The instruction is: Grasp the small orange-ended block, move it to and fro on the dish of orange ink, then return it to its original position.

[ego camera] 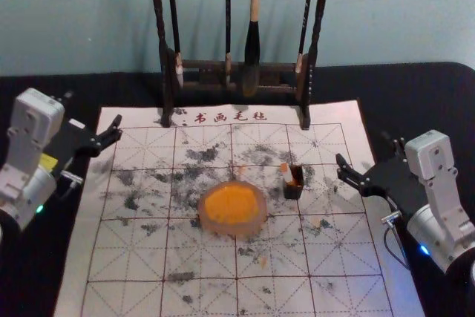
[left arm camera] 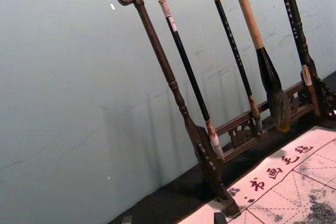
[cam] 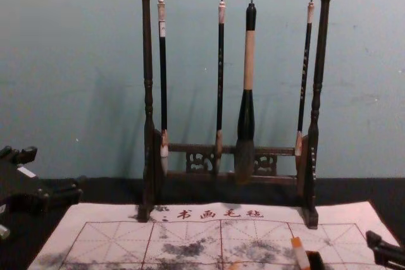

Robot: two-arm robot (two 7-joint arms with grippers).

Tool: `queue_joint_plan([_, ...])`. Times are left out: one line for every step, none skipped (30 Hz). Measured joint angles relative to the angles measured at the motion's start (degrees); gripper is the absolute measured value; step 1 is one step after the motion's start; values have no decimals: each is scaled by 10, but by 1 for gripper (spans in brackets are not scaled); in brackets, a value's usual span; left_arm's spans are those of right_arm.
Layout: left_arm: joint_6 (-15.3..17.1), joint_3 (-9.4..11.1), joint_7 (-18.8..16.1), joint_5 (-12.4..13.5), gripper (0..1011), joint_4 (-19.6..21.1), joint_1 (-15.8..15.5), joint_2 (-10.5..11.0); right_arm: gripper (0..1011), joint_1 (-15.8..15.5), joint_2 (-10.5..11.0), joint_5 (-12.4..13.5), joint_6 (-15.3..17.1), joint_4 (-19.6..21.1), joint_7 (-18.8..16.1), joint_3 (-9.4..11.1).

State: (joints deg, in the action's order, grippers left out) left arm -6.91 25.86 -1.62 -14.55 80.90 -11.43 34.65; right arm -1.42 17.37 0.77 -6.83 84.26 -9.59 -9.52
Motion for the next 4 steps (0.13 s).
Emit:
queue_joint_plan([0,0,0,0,1001,0,0,0,1000,0,0,0,0,0,0,0])
queue_joint_plan([0,0,0,0,1001,0,0,0,1000,0,0,0,0,0,0,0])
queue_joint_plan([0,0,0,0,1001,0,0,0,1000,0,0,0,0,0,0,0])
queue_joint_plan([0,0,0,0,1001,0,0,0,1000,0,0,0,0,0,0,0])
